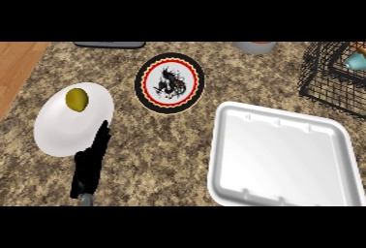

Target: Pick the cupcake from the tray and place it in the tiered basket

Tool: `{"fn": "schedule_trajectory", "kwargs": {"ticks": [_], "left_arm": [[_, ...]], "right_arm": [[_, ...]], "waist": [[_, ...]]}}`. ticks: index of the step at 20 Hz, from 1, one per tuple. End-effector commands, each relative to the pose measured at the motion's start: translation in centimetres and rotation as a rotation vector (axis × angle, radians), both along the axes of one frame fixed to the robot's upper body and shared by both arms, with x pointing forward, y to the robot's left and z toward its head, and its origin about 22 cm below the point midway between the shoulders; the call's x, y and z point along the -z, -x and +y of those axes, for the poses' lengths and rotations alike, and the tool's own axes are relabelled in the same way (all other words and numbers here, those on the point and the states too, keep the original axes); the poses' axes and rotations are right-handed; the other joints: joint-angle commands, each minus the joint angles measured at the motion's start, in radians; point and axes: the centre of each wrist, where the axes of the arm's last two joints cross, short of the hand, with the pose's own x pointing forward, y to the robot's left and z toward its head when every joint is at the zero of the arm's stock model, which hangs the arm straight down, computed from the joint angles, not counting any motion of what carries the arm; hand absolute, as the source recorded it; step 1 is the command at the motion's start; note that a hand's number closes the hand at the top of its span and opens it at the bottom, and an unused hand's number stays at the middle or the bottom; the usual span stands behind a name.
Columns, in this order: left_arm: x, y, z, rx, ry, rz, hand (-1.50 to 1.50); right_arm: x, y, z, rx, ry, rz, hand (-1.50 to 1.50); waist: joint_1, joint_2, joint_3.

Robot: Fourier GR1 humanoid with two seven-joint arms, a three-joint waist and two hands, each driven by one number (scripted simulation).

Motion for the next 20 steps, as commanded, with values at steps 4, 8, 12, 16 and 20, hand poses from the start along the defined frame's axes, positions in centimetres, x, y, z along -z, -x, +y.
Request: {"fn": "schedule_trajectory", "kwargs": {"ticks": [4, 8, 12, 16, 20], "left_arm": [[-0.5, -0.5, 0.2, -0.022, 0.007, -0.006, 0.00], [0.6, 1.0, 0.5, -0.017, 0.009, 0.013, 0.00], [0.6, 1.0, 0.7, -0.024, 0.004, 0.022, 0.00], [0.2, 0.7, 0.5, -0.061, 0.015, 0.003, 0.00], [0.2, 1.3, 1.7, -0.061, 0.018, 0.010, 0.00]], "right_arm": [[-3.1, 2.3, -2.9, 0.257, -0.095, -0.211, -1.50], [-4.9, 8.2, -8.1, 0.418, -0.075, -0.216, -1.50], [-4.9, 12.1, -10.8, 0.473, -0.135, -0.194, -1.50], [-5.5, 17.0, -13.4, 0.487, -0.147, -0.212, -1.50], [-5.6, 21.0, -14.9, 0.438, -0.139, -0.173, -1.50]], "waist": [[-0.006, -0.001, -0.001], [-0.017, 0.001, 0.001], [-0.029, -0.005, 0.001], [-0.048, -0.004, 0.005], [-0.063, -0.009, 0.008]]}}
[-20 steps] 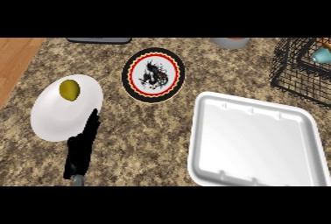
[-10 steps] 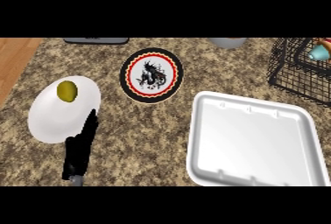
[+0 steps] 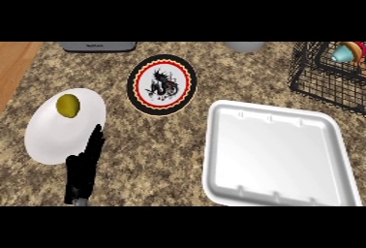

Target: Pick the cupcake from the tray and place it in the tiered basket

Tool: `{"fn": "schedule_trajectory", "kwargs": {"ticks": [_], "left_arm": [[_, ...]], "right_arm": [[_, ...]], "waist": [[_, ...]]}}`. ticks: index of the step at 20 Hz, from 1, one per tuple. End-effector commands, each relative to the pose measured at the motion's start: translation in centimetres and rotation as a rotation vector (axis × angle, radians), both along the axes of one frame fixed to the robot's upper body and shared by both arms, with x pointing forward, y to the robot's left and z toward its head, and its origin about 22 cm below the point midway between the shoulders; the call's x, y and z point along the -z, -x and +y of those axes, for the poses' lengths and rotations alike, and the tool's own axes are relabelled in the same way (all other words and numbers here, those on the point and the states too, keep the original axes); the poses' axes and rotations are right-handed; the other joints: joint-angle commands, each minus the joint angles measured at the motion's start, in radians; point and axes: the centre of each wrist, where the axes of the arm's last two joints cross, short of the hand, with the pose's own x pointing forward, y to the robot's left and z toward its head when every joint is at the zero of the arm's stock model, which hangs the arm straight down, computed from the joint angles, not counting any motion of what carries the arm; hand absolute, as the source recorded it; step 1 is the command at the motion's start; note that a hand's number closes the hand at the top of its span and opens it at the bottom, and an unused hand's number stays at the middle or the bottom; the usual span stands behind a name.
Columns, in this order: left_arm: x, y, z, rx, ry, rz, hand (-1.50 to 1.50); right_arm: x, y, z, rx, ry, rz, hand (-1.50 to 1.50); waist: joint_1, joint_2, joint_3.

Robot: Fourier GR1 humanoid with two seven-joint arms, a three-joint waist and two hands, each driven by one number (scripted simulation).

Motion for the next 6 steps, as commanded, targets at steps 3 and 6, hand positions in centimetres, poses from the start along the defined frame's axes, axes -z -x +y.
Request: {"fn": "schedule_trajectory", "kwargs": {"ticks": [3, 6], "left_arm": [[0.3, 0.7, 0.5, -0.027, -0.003, 0.015, 0.00], [-0.2, 0.4, 0.3, -0.032, 0.009, -0.001, 0.00]], "right_arm": [[0.3, 5.1, -1.9, -0.055, 0.006, 0.023, -1.50], [0.2, 6.4, -2.3, -0.092, 0.000, 0.004, -1.50]], "waist": [[-0.022, -0.004, 0.005], [-0.029, -0.007, 0.007]]}}
